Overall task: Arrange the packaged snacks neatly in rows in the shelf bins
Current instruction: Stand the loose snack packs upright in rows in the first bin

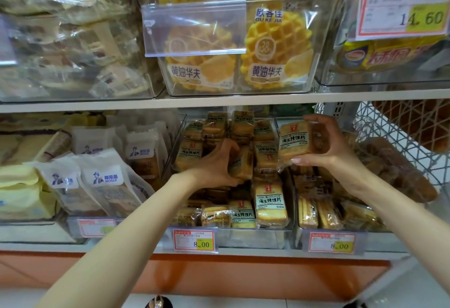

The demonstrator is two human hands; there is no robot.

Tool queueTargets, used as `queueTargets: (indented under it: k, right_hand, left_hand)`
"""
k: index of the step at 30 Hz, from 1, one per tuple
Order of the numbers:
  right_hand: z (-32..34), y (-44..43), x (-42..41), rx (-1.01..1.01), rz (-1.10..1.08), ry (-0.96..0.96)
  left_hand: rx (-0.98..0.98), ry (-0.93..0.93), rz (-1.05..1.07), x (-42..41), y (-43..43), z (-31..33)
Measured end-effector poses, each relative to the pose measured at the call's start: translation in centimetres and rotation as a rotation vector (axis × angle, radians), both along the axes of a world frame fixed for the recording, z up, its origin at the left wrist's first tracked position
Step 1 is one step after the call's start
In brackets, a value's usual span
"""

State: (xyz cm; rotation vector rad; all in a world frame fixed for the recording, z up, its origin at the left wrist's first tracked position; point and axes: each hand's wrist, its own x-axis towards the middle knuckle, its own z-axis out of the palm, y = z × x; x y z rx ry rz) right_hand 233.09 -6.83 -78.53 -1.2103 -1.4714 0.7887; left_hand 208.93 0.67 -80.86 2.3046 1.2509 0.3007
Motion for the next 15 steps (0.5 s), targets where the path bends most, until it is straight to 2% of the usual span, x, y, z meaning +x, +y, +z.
queueTargets:
  k: [2,5,15]
  right_hand:
    - [0.0,-0.1,-0.1,0.002,0.008,0.002]
    - [0.1,-0.2,-0.2,0.003,0.016,0.004]
    - [0.5,-0.6,0.5,0.019,0.004,-0.010]
  left_hand:
    - [0.019,0.043,0.013,0.4,-0.1,-0.4]
    - [0.125,0.223,0.009,0.4,-0.1,-0.6]
    - [0.291,0.556,-0.092,1.0,0.8,-1.7]
